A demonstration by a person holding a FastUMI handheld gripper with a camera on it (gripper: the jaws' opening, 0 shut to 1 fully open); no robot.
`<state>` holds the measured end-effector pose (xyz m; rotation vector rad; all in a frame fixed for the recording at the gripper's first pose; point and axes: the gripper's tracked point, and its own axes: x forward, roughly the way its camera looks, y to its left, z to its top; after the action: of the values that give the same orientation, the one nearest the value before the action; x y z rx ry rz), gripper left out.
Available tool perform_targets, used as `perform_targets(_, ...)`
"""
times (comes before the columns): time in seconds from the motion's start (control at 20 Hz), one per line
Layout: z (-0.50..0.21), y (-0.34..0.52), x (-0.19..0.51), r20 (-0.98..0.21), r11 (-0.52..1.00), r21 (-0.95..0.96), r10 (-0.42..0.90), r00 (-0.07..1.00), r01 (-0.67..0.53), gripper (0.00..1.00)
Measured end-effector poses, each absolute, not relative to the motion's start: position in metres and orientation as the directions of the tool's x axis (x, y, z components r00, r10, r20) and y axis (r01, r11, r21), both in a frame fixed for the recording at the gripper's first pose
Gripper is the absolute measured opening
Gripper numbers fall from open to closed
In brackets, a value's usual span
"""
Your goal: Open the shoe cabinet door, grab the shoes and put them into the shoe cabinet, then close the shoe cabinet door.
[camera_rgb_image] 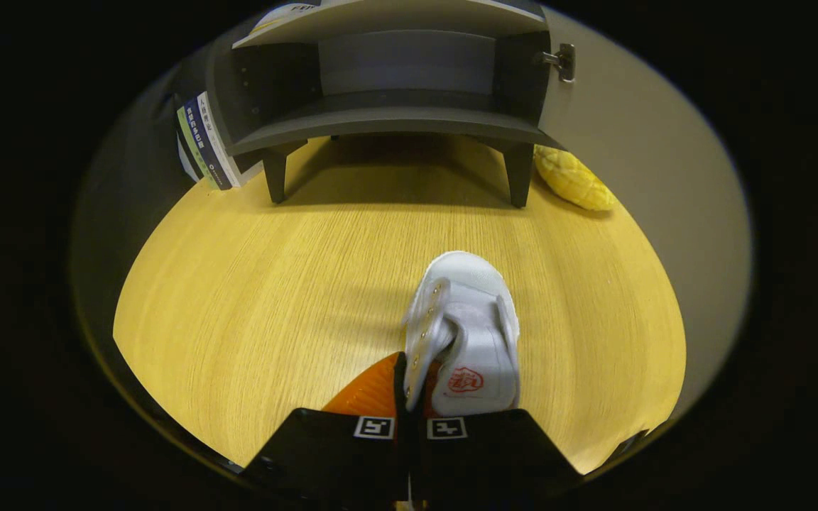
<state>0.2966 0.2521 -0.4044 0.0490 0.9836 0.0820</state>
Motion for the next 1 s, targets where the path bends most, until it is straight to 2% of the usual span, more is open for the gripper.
perform_targets(0.45,-0.322,0.255,0.293,-0.721,0.995,0.049,0.092,0.687,-0.081,0.02)
perform_targets(1.0,-0.152,0.262,0.336,-0.501,0.992,0.057,0.122,0.857,-0.108,0.02)
